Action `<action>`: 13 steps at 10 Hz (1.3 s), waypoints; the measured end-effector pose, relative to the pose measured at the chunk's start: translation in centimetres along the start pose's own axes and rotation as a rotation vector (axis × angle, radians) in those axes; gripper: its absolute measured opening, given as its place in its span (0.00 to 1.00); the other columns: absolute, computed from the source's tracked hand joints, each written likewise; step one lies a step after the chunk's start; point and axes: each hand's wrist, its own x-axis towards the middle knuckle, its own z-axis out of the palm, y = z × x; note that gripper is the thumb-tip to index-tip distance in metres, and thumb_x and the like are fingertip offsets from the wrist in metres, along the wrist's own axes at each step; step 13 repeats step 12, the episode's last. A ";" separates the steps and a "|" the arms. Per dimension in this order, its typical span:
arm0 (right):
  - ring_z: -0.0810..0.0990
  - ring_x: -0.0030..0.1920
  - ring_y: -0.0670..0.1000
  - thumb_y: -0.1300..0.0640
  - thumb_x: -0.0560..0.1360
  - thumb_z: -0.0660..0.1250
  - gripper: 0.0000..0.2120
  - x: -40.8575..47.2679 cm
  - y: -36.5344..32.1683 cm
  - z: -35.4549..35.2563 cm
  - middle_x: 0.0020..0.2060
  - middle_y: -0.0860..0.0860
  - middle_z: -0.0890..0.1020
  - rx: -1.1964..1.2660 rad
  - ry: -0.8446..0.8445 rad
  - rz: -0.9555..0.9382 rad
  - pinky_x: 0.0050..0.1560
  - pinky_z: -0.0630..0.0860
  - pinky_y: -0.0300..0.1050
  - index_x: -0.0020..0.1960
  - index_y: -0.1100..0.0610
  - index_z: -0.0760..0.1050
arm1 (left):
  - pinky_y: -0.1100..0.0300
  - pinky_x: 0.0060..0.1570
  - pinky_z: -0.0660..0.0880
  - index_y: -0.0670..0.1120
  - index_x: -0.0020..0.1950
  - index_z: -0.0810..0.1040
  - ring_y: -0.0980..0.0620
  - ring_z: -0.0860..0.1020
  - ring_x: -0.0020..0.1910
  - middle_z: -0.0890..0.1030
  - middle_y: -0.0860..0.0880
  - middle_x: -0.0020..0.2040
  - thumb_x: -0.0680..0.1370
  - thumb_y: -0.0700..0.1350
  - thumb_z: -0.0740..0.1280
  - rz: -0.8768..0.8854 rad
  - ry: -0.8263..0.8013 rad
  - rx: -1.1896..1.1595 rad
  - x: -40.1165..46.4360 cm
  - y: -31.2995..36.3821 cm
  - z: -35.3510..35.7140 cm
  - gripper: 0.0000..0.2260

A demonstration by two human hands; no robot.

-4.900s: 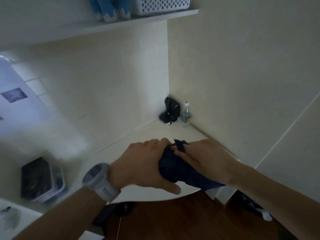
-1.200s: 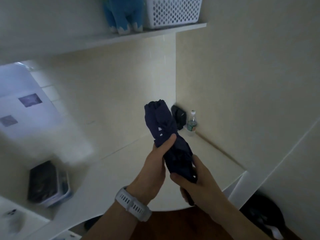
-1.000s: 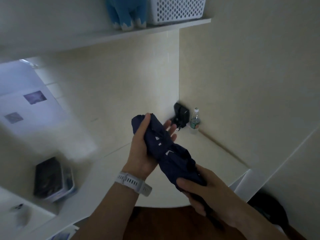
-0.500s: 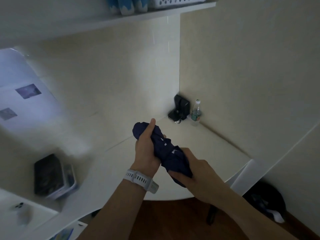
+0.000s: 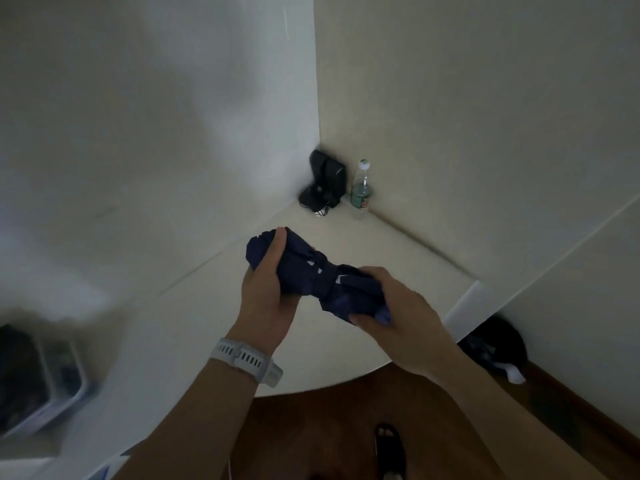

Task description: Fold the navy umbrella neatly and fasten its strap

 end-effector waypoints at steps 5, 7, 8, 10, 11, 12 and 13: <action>0.81 0.48 0.61 0.52 0.74 0.76 0.27 15.8 30.1 -5.4 0.49 0.56 0.83 -0.525 0.193 0.246 0.44 0.81 0.56 0.70 0.54 0.72 | 0.44 0.66 0.76 0.57 0.77 0.64 0.46 0.78 0.64 0.76 0.46 0.68 0.81 0.43 0.70 -0.307 0.049 0.350 19.2 -25.9 14.2 0.28; 0.79 0.59 0.63 0.61 0.72 0.76 0.31 18.3 38.3 -4.5 0.61 0.60 0.80 -0.514 0.220 0.286 0.54 0.81 0.63 0.72 0.56 0.70 | 0.47 0.72 0.71 0.53 0.77 0.68 0.45 0.74 0.70 0.71 0.47 0.75 0.84 0.44 0.64 -0.333 -0.069 0.560 22.3 -33.9 17.5 0.21; 0.78 0.60 0.64 0.65 0.72 0.76 0.32 18.3 39.0 -3.6 0.61 0.62 0.78 -0.519 0.286 0.262 0.51 0.82 0.61 0.74 0.59 0.70 | 0.44 0.70 0.73 0.53 0.76 0.69 0.41 0.77 0.67 0.73 0.43 0.74 0.84 0.41 0.62 -0.331 -0.082 0.589 23.1 -35.1 17.8 0.21; 0.76 0.59 0.62 0.64 0.74 0.75 0.32 18.0 39.9 -2.9 0.60 0.62 0.75 -0.620 0.285 0.220 0.51 0.84 0.60 0.76 0.60 0.69 | 0.46 0.59 0.78 0.51 0.76 0.69 0.39 0.80 0.54 0.77 0.42 0.69 0.85 0.39 0.61 -0.272 -0.121 0.681 23.1 -35.0 17.4 0.20; 0.75 0.60 0.63 0.59 0.74 0.75 0.35 17.6 39.0 -3.0 0.64 0.63 0.75 -0.687 0.292 0.265 0.57 0.80 0.62 0.77 0.59 0.67 | 0.63 0.47 0.77 0.55 0.77 0.68 0.52 0.77 0.53 0.74 0.51 0.69 0.86 0.42 0.61 -0.264 -0.161 0.720 22.5 -33.5 16.9 0.20; 0.71 0.69 0.66 0.53 0.73 0.75 0.37 16.3 35.9 -1.8 0.72 0.65 0.70 -0.706 0.291 0.232 0.67 0.73 0.63 0.78 0.60 0.66 | 0.69 0.52 0.73 0.55 0.77 0.69 0.55 0.76 0.61 0.73 0.54 0.68 0.85 0.43 0.63 -0.239 -0.120 0.745 21.2 -31.5 15.1 0.20; 0.71 0.69 0.66 0.53 0.73 0.75 0.37 16.3 35.9 -1.8 0.72 0.65 0.70 -0.706 0.291 0.232 0.67 0.73 0.63 0.78 0.60 0.66 | 0.69 0.52 0.73 0.55 0.77 0.69 0.55 0.76 0.61 0.73 0.54 0.68 0.85 0.43 0.63 -0.239 -0.120 0.745 21.2 -31.5 15.1 0.20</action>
